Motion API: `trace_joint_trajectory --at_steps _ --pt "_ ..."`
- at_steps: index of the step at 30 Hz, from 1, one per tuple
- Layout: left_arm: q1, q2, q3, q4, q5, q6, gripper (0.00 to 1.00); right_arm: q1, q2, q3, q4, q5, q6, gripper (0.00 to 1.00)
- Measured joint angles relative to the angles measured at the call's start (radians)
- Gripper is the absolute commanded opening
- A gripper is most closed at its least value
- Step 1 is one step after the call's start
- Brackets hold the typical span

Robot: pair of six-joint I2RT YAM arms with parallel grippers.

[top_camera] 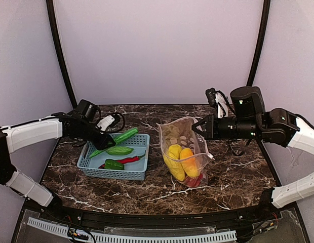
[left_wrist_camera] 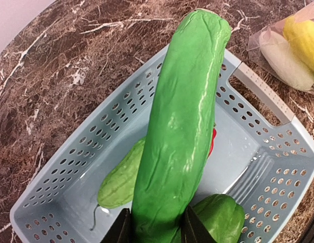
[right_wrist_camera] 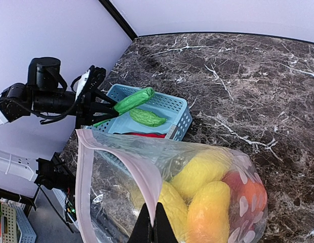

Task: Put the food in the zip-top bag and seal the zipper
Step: Pick up the fake vegetable from the bin.

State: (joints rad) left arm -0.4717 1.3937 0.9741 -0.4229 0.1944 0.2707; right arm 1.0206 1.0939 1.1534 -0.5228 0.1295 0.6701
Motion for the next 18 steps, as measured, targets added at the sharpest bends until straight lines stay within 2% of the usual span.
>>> trace_joint_trajectory --at_steps 5,12,18 --pt "0.0 -0.097 0.0 0.002 0.037 -0.043 0.25 0.0 0.001 0.0 0.0 0.0 0.0 0.0" --pt "-0.021 -0.278 0.023 0.069 0.172 -0.168 0.25 0.0 0.02 0.008 0.006 -0.009 0.0 0.0" --pt "-0.158 -0.316 0.127 0.181 0.227 -0.274 0.24 -0.001 0.058 0.027 0.017 -0.035 -0.001 0.0"
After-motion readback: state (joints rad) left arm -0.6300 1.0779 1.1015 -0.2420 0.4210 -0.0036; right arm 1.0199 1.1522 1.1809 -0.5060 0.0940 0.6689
